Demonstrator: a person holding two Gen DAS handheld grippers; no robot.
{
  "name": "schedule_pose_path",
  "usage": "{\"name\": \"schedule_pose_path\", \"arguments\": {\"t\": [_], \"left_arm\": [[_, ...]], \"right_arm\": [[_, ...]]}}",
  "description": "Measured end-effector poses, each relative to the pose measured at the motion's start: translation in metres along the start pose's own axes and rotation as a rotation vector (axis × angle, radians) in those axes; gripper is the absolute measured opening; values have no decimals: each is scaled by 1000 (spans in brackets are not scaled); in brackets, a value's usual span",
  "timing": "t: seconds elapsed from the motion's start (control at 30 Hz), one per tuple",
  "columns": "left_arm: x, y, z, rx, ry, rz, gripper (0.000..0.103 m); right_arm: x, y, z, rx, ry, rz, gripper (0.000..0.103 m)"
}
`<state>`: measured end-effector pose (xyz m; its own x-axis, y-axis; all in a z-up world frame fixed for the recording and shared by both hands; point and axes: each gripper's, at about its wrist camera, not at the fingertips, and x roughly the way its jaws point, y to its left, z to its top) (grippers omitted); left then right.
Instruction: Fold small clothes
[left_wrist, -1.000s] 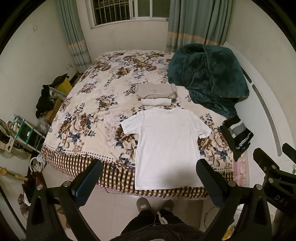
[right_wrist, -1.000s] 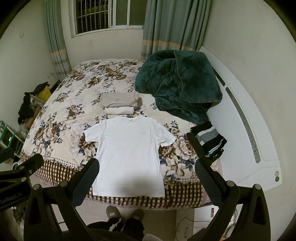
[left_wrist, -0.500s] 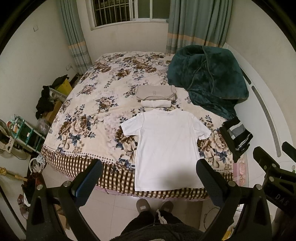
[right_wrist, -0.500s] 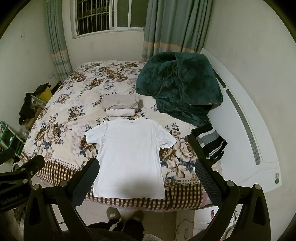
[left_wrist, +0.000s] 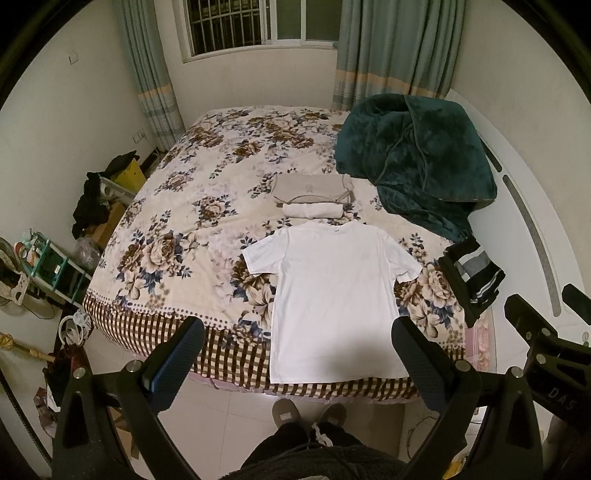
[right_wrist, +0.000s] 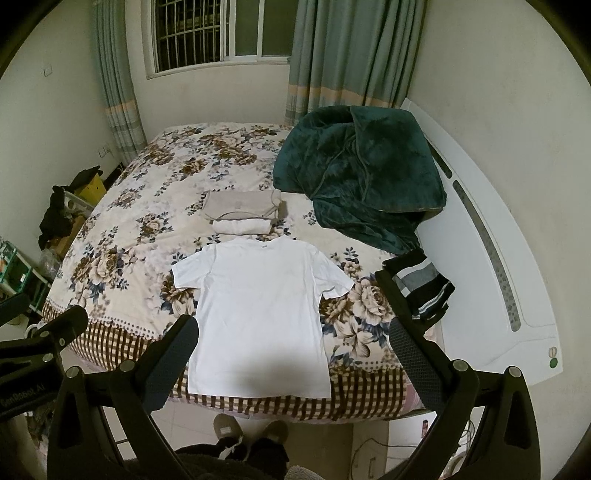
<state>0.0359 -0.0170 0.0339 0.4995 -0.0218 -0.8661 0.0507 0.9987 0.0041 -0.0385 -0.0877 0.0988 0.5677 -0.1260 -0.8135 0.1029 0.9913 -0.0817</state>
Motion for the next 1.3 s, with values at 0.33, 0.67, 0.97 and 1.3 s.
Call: {"name": "schedule_pose_path", "arguments": {"t": [0.33, 0.67, 0.97, 1.3], "left_arm": [[-2, 6, -2, -8, -12, -4, 103], [0, 5, -3, -1, -21, 0, 103], [89, 2, 26, 61, -67, 81, 103], [292, -28, 53, 105, 96, 165, 103]], "right_arm": [[-1, 1, 1, -1, -2, 1, 103], [0, 2, 0, 2, 2, 1, 103], [110, -18, 27, 157, 98, -39, 103], [356, -113, -8, 470, 292, -138, 103]]}}
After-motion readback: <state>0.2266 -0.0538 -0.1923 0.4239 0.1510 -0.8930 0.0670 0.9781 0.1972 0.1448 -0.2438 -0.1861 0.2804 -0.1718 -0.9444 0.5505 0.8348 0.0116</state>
